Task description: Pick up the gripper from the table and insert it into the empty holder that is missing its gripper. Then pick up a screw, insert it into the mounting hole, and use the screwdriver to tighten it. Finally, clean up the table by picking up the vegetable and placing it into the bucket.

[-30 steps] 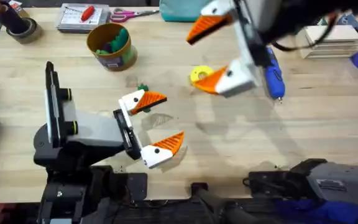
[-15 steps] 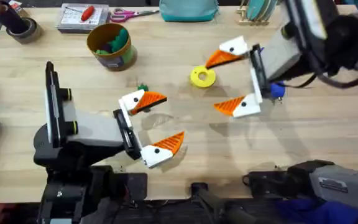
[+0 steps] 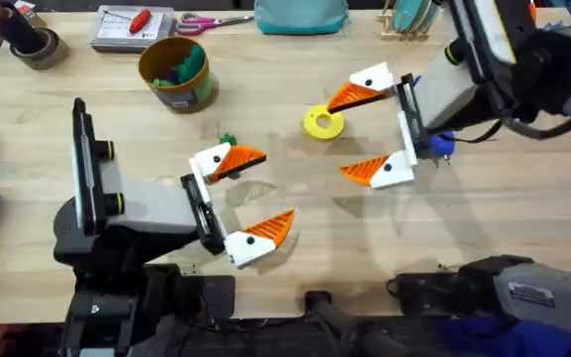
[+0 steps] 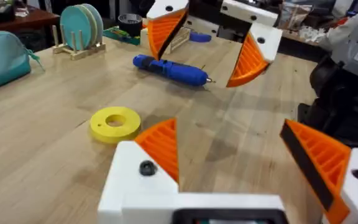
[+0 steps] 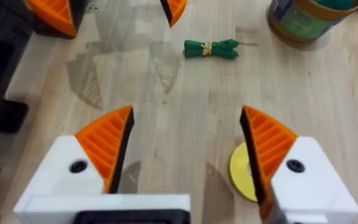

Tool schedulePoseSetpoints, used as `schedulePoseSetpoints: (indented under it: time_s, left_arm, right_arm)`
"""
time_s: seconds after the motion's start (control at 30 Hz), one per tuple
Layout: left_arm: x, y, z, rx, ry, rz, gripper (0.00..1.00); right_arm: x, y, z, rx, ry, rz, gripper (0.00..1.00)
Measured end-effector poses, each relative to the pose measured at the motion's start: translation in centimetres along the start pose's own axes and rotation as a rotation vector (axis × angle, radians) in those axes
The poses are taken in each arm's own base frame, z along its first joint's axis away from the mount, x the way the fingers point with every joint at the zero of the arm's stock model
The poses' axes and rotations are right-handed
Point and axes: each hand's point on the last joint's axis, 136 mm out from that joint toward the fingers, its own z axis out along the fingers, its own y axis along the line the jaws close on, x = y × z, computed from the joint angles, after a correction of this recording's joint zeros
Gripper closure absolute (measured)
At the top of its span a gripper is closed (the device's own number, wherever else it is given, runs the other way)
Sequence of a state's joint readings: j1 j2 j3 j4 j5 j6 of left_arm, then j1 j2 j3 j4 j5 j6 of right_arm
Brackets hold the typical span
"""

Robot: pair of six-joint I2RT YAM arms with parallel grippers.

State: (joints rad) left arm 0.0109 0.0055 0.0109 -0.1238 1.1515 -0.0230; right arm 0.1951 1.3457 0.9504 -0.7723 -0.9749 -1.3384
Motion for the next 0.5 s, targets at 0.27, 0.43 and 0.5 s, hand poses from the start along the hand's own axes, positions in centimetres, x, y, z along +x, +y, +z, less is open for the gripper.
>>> schedulePoseSetpoints:
  time_s: [0.27,0.43,0.5]
  left_arm:
    - [0.0,0.0,0.0,0.0,0.0,0.0,0.015]
    - [0.0,0.0,0.0,0.0,0.0,0.0,0.015]
    - [0.0,0.0,0.0,0.0,0.0,0.0,0.015]
  right_arm:
    - [-0.07,-0.28,0.0,0.009,-0.002,-0.011,0.005]
    - [-0.08,-0.29,0.0,0.009,-0.002,-0.012,0.005]
    - [-0.07,-0.29,0.0,0.009,-0.002,-0.011,0.005]
